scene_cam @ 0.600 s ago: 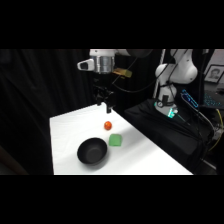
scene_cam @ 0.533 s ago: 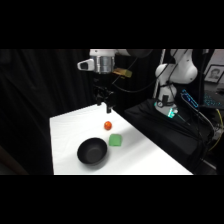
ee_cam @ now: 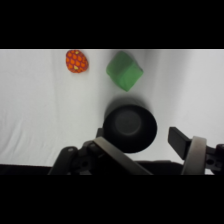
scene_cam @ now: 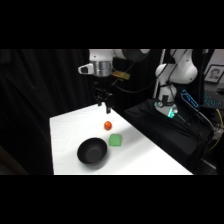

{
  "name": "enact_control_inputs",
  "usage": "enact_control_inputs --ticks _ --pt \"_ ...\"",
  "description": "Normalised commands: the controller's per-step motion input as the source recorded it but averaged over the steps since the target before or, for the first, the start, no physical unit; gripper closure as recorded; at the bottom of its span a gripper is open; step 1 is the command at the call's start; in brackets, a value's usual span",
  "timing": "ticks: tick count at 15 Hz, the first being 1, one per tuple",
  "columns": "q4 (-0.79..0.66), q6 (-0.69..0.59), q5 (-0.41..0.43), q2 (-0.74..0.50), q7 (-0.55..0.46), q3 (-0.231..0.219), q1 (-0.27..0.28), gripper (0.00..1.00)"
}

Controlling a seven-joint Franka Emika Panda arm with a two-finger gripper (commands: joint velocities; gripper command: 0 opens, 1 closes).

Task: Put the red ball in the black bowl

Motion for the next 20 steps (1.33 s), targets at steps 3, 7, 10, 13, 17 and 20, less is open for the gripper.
enact_control_inputs --ticks 3,7,10,13,17,20 --pt "-0.19 0.23 0.065 -0.07 -0.01 -0.068 -0.093 0.0" --pt "-0.23 0.31 0.1 -0.07 -0.03 -0.076 -0.098 0.0" --pt "-0.25 0.36 0.077 -0.06 -0.01 -0.069 -0.092 0.0" --pt "-0.23 0.37 0.011 -0.03 0.06 -0.057 -0.077 0.0" --pt "-0.21 0.4 -0.047 0.04 0.18 -0.038 -0.053 0.0" --pt "-0.15 0.39 0.003 0.14 0.14 -0.031 -0.039 0.0"
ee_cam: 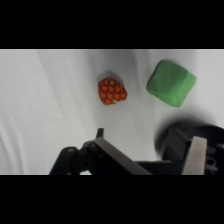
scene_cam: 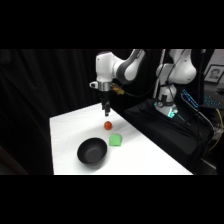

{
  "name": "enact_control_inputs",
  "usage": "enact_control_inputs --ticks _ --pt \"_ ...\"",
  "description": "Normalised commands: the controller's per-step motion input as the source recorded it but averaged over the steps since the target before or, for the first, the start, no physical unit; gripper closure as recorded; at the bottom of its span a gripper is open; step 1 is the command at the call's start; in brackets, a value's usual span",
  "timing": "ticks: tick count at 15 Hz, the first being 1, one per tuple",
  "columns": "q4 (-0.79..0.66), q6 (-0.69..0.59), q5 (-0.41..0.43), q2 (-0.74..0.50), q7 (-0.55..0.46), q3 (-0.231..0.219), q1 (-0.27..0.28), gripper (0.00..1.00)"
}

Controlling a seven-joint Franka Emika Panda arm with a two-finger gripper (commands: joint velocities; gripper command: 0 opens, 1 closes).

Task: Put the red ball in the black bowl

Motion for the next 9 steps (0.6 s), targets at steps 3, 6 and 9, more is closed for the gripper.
enact_control_inputs --ticks 3,6,9 --pt "-0.09 0.36 -0.014 0.17 0.12 -0.046 -0.028 0.0" --pt "-0.03 0.31 -0.005 0.17 0.09 -0.055 -0.021 0.0" --pt "0.0 0.26 0.038 0.17 0.06 -0.04 -0.017 0.0"
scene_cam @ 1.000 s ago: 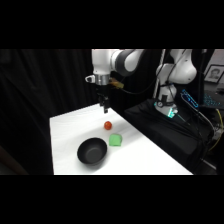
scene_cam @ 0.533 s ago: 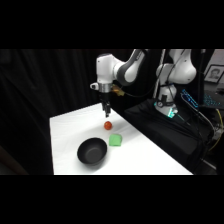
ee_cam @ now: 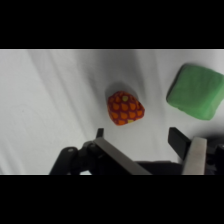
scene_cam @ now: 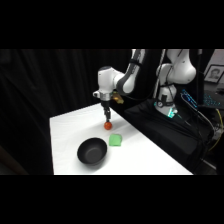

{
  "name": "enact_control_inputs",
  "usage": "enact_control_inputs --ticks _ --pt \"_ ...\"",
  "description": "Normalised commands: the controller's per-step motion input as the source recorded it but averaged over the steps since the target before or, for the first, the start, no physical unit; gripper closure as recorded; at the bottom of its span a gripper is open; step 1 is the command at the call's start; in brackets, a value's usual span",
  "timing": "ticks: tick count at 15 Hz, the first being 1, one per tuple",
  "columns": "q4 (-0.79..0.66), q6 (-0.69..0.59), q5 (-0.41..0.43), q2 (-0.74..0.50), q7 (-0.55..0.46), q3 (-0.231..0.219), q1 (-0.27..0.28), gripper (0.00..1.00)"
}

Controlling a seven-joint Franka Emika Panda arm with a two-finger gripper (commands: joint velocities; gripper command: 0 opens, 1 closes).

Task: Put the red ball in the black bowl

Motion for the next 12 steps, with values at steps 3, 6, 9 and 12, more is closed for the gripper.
enact_control_inputs --ticks 3,6,9,12 --pt "0.02 0.23 0.144 0.17 -0.01 0.014 -0.029 0.0" --pt "0.04 0.2 0.199 0.17 -0.07 0.058 -0.06 0.0" --pt "0.06 0.18 0.203 0.15 -0.1 0.091 -0.087 0.0" --pt "0.07 0.16 0.19 0.13 -0.14 0.112 -0.113 0.0"
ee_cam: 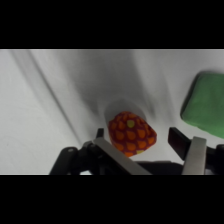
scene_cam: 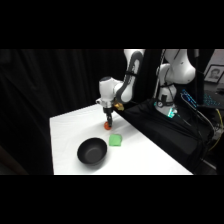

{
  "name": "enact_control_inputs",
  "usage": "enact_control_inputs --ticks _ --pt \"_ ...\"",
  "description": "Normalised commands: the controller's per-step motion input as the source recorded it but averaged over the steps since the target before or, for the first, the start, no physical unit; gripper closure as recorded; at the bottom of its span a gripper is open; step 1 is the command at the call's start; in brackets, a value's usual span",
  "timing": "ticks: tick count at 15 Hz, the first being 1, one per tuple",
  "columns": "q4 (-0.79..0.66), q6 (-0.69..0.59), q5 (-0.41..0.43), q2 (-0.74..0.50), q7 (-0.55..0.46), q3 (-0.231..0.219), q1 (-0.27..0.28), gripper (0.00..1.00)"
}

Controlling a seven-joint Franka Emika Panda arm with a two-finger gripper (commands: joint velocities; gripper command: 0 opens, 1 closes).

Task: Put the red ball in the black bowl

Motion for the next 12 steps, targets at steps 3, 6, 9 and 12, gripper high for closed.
enact_control_inputs --ticks 3,6,9,12 --pt "0.09 0.16 0.101 0.12 -0.1 0.058 -0.075 0.0" --pt "0.09 0.18 0.091 0.12 -0.1 0.053 -0.075 0.0" --pt "0.1 0.18 0.1 0.13 -0.1 0.066 -0.083 0.0" --pt "0.1 0.16 0.071 0.13 -0.06 0.036 -0.054 0.35"
